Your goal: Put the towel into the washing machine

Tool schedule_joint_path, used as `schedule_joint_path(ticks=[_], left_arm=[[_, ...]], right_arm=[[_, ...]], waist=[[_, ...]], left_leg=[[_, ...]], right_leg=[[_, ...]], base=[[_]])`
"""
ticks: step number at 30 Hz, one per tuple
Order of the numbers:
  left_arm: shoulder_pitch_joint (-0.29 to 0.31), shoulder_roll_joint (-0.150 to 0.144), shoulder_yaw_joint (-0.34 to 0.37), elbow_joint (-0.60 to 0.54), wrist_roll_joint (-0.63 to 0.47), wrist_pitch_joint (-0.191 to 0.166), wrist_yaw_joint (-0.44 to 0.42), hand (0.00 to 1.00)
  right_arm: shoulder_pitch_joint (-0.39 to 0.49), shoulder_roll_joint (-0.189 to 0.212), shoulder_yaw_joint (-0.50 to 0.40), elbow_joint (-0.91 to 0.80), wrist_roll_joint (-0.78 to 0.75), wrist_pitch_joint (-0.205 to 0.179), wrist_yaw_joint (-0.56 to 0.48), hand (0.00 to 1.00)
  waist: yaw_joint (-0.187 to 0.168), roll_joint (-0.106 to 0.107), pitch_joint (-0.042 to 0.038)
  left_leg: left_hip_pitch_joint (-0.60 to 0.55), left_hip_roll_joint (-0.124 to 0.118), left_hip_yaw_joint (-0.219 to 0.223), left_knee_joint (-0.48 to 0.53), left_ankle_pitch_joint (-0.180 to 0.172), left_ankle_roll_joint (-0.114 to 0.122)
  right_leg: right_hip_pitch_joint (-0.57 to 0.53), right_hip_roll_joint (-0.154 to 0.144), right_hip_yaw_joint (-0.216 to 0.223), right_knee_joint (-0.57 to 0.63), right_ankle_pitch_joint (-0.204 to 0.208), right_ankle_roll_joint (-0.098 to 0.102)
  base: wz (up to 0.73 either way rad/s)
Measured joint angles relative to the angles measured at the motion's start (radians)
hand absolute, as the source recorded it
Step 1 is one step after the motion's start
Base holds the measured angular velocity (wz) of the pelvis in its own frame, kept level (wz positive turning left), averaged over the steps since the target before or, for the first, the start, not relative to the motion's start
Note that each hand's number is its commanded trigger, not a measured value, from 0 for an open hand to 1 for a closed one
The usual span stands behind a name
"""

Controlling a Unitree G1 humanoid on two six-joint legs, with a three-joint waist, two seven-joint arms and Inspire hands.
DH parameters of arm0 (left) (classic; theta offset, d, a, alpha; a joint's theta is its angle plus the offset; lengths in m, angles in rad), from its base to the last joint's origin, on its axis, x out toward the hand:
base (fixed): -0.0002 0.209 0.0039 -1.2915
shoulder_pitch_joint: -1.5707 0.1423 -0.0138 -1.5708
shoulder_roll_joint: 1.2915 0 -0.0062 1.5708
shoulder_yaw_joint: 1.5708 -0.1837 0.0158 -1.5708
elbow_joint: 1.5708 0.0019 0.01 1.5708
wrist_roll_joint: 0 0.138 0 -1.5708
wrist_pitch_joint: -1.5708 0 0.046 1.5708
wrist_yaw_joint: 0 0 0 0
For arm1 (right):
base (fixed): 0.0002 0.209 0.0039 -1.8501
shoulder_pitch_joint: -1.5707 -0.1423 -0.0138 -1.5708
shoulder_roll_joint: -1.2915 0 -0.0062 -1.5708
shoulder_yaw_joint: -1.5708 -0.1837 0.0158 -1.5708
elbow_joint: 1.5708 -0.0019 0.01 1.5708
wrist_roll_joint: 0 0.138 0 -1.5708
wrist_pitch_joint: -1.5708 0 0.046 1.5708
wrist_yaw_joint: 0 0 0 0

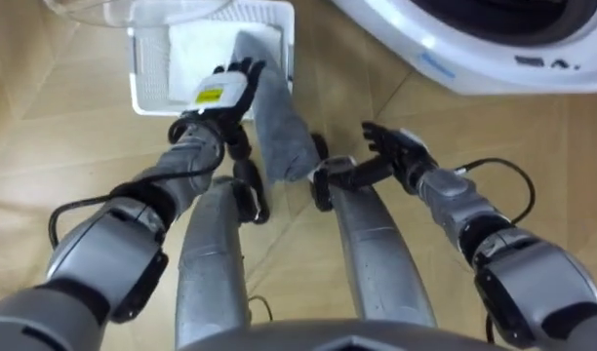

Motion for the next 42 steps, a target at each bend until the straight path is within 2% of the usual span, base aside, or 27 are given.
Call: schedule_joint_path(ticks=[4,7,13,15,16,17,24,27,35,38,42], left_arm=[[-0.026,-0.005,-0.062,-0.026,0.040,-0.001,0.019,0.00],[-0.053,-0.013,-0.166,-0.026,0.044,-0.002,0.024,0.00],[-0.056,-0.022,-0.250,-0.031,0.043,-0.001,0.022,0.00],[-0.058,-0.027,-0.269,-0.037,0.041,-0.001,0.013,0.36],[-0.066,-0.027,-0.276,-0.040,0.043,-0.001,-0.001,0.97],[-0.069,-0.027,-0.278,-0.042,0.042,-0.001,-0.005,1.00],[-0.098,-0.026,-0.365,-0.046,0.033,0.003,-0.111,1.00],[-0.106,-0.016,-0.364,-0.046,0.032,0.010,-0.162,1.00],[-0.124,-0.016,-0.365,-0.043,0.022,0.043,-0.270,1.00],[-0.123,-0.013,-0.374,-0.043,-0.008,0.050,-0.299,1.00],[-0.106,-0.013,-0.385,-0.042,-0.010,0.050,-0.331,1.00]], right_arm=[[-0.018,-0.004,0.002,-0.030,0.025,-0.013,-0.001,0.00],[-0.047,-0.004,0.036,-0.056,0.070,-0.014,0.000,0.00],[-0.071,-0.003,0.079,-0.078,0.117,-0.026,-0.002,0.00],[-0.084,0.003,0.092,-0.079,0.133,-0.026,-0.002,0.00],[-0.090,0.004,0.104,-0.079,0.147,-0.027,-0.001,0.00],[-0.092,0.006,0.109,-0.079,0.151,-0.027,-0.001,0.00],[-0.116,0.041,0.140,-0.090,0.146,-0.045,-0.006,0.00],[-0.123,0.046,0.139,-0.091,0.140,-0.048,-0.012,0.00],[-0.121,0.049,0.177,-0.088,0.156,-0.048,-0.012,0.00],[-0.116,0.049,0.207,-0.083,0.191,-0.048,-0.012,0.00],[-0.103,0.049,0.236,-0.079,0.193,-0.048,-0.010,0.00]], waist=[[0.000,0.001,-0.0009],[-0.003,0.001,-0.0012],[-0.004,0.001,-0.0016],[-0.005,0.000,-0.0024],[-0.005,0.000,-0.0024],[-0.006,-0.001,-0.0025],[-0.064,-0.007,-0.0056],[-0.080,-0.008,-0.0061],[-0.102,-0.010,-0.0070],[-0.103,-0.019,-0.0124],[-0.104,-0.025,-0.0136]], left_leg=[[-0.067,0.000,0.009,0.046,-0.015,0.002],[-0.115,0.003,0.017,0.077,-0.023,0.007],[-0.151,0.018,0.021,0.116,-0.033,0.012],[-0.160,0.017,0.020,0.122,-0.034,0.013],[-0.167,0.017,0.020,0.126,-0.034,0.013],[-0.170,0.017,0.020,0.127,-0.034,0.013],[-0.185,0.017,0.017,0.127,-0.033,0.013],[-0.186,0.017,0.017,0.128,-0.035,0.016],[-0.187,0.016,0.017,0.134,-0.040,0.024],[-0.180,0.015,0.017,0.131,-0.040,0.024],[-0.123,0.015,0.018,0.110,-0.040,0.024]], right_leg=[[-0.075,0.006,0.010,0.044,-0.004,0.002],[-0.128,0.006,0.017,0.079,-0.009,0.003],[-0.163,0.012,0.015,0.108,-0.013,0.004],[-0.172,0.012,0.016,0.116,-0.013,0.004],[-0.179,0.012,0.016,0.120,-0.013,0.004],[-0.181,0.012,0.016,0.121,-0.012,0.004],[-0.195,0.003,0.009,0.124,-0.016,0.004],[-0.195,0.002,0.009,0.123,-0.017,0.006],[-0.193,0.000,0.010,0.123,-0.020,0.011],[-0.186,0.001,0.010,0.121,-0.020,0.012],[-0.128,0.001,0.010,0.099,-0.020,0.012]], base=[[-0.11],[-0.02],[-0.03],[0.00],[0.00],[0.00],[0.03],[0.00],[0.00],[0.00],[0.00]])
